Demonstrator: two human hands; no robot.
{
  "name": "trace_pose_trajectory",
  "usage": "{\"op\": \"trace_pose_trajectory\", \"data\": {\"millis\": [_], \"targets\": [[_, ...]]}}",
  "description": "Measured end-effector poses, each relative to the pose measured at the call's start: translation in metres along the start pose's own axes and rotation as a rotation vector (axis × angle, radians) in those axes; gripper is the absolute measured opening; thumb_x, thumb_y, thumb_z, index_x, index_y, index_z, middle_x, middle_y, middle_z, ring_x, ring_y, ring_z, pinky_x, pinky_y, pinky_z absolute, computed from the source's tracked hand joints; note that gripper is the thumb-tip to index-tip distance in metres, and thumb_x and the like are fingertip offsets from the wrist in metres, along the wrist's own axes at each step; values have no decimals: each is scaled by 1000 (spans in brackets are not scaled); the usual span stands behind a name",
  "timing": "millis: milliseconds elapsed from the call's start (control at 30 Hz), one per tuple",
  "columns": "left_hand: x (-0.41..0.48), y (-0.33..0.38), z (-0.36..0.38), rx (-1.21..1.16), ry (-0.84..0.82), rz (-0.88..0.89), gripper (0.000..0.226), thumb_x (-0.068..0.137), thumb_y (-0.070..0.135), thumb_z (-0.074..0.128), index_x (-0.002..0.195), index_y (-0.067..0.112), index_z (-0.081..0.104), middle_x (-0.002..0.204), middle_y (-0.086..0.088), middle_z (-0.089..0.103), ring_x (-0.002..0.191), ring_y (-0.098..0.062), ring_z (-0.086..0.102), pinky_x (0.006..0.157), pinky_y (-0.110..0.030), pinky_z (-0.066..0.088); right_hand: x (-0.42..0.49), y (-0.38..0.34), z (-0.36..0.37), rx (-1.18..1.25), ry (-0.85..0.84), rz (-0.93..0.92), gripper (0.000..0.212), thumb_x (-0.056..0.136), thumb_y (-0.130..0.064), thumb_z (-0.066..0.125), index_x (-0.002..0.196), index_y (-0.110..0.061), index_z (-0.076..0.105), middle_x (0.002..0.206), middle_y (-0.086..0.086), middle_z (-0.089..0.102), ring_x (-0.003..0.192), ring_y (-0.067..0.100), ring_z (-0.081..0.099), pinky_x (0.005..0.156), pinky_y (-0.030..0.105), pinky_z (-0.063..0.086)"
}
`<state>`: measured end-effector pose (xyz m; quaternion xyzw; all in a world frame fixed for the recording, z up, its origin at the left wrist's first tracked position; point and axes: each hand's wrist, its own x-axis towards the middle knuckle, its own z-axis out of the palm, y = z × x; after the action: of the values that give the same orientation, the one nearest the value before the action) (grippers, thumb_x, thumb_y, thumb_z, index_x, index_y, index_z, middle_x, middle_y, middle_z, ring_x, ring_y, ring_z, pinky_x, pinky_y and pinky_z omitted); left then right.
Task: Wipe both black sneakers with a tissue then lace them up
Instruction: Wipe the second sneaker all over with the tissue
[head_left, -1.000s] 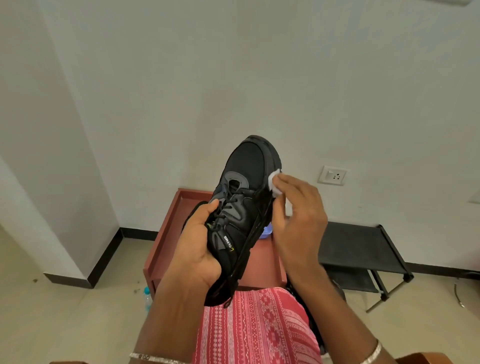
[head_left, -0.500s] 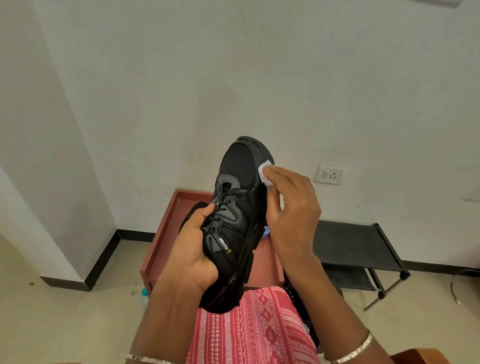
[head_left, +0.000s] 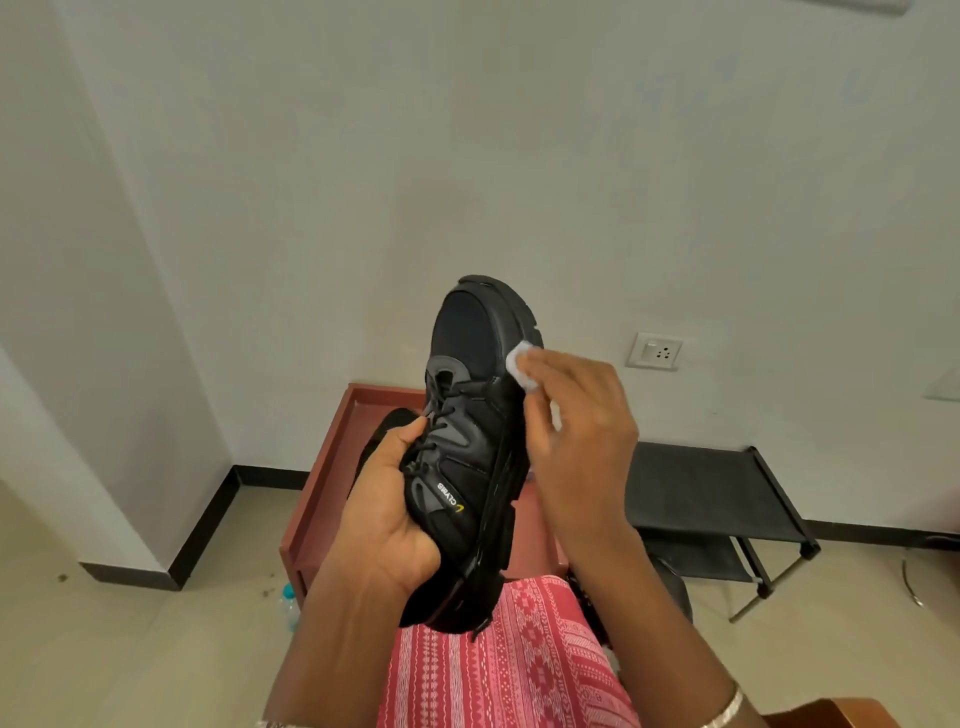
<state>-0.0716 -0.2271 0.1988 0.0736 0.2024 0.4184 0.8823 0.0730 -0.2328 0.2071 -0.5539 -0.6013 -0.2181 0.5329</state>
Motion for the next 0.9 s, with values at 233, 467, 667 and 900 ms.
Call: {"op": "trace_pose_trajectory", "data": {"millis": [233, 467, 667, 900], "targets": [[-1, -2, -3, 18, -33, -10, 46, 100, 35, 52, 133, 5, 63, 131, -20, 65, 113, -35, 68, 90, -49, 58, -35, -1, -6, -35, 71, -8, 35, 81, 10, 70, 113, -4, 73, 106, 7, 71, 95, 19, 60, 86, 30, 53], [2, -10, 0, 52, 4, -26, 45, 99, 34, 53, 130, 3, 65, 129, -21, 66, 117, -36, 66, 97, -50, 54, -43, 4, -12, 8, 38, -6, 28, 87, 7, 69, 112, -4, 74, 109, 6, 72, 101, 21, 65, 94, 30, 54], [-1, -14, 4, 183, 55, 22, 41, 96, 32, 57, 126, 6, 68, 124, -19, 69, 116, -37, 66, 109, -51, 44, -15, 9, -11, 47, 111, 22, 32, 91, 7, 64, 121, -2, 69, 123, 9, 68, 121, 22, 62, 102, 37, 52], [-2, -5, 4, 143, 96, 69, 38, 94, 19, 59, 123, -4, 67, 120, -23, 70, 101, -33, 73, 87, -42, 60, -59, 2, -1, -27, -57, -260, 26, 93, -2, 68, 118, 4, 69, 126, 17, 66, 126, 28, 58, 100, 39, 52]]}}
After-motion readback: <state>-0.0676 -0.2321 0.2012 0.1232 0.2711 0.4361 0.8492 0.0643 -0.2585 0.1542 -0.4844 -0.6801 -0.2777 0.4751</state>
